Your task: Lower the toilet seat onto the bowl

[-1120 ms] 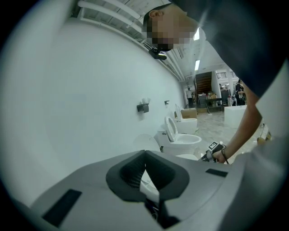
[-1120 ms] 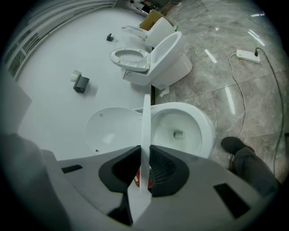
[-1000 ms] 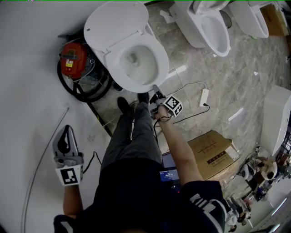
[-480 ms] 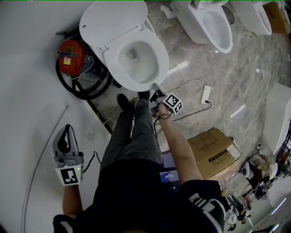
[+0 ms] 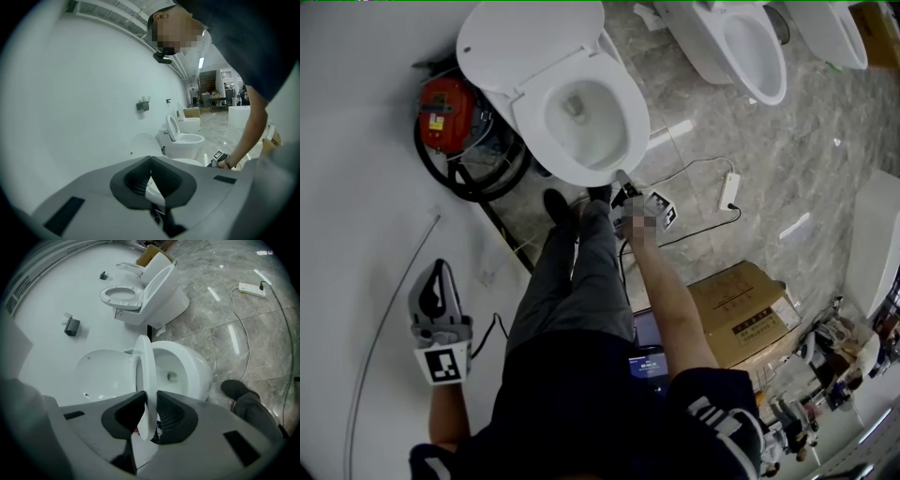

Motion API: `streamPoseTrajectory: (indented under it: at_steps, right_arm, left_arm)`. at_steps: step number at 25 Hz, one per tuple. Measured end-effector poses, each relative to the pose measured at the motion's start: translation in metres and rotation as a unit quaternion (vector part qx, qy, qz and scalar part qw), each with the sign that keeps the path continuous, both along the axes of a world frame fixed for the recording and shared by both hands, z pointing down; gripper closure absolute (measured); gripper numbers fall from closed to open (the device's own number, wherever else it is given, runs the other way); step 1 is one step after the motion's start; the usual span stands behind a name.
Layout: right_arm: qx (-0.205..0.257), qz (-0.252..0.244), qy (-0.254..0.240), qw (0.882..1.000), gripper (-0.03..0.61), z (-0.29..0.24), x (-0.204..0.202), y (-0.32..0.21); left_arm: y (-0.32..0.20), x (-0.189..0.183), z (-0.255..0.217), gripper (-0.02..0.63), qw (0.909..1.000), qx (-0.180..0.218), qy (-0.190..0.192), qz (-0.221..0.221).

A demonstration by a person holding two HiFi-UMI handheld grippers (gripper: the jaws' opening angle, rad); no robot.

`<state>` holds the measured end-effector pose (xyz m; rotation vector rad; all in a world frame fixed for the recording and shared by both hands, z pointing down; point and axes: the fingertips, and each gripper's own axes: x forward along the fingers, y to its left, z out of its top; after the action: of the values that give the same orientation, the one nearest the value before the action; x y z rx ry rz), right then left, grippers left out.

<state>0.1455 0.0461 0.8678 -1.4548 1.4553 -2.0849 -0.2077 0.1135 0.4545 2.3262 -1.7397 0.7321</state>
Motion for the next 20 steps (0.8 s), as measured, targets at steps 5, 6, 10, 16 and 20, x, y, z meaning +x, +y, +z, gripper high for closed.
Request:
streamPoseTrajectory:
  at_steps: [5,6,10,16,20]
  right_arm:
    - [-0.009,-0.005,0.005,1.000,0.483,0.017,0.002,0.002]
    - [-0.010,-0.006,0.006,1.000,0.480,0.021,0.002,0.002]
    - [-0.015,-0.004,0.006,1.000,0.480,0.034,0.004,0.004]
    - [-0.027,0.000,0.008,1.000,0.479,0.052,0.006,0.005]
    - [-0.030,-0.003,0.013,0.999,0.477,0.060,0.007,0.006]
  left_arm:
    - [-0.005,0.001,0.006,0.589,1.0000,-0.004,-0.001,0.001]
    - [-0.005,0.002,0.008,0.589,1.0000,-0.006,-0.001,0.001]
    - [-0.005,0.002,0.016,0.589,0.9999,-0.014,-0.002,0.002]
    - [-0.006,0.003,0.024,0.589,0.9997,-0.023,-0.005,0.004]
    - [-0.007,0.004,0.027,0.589,0.9996,-0.025,-0.005,0.006]
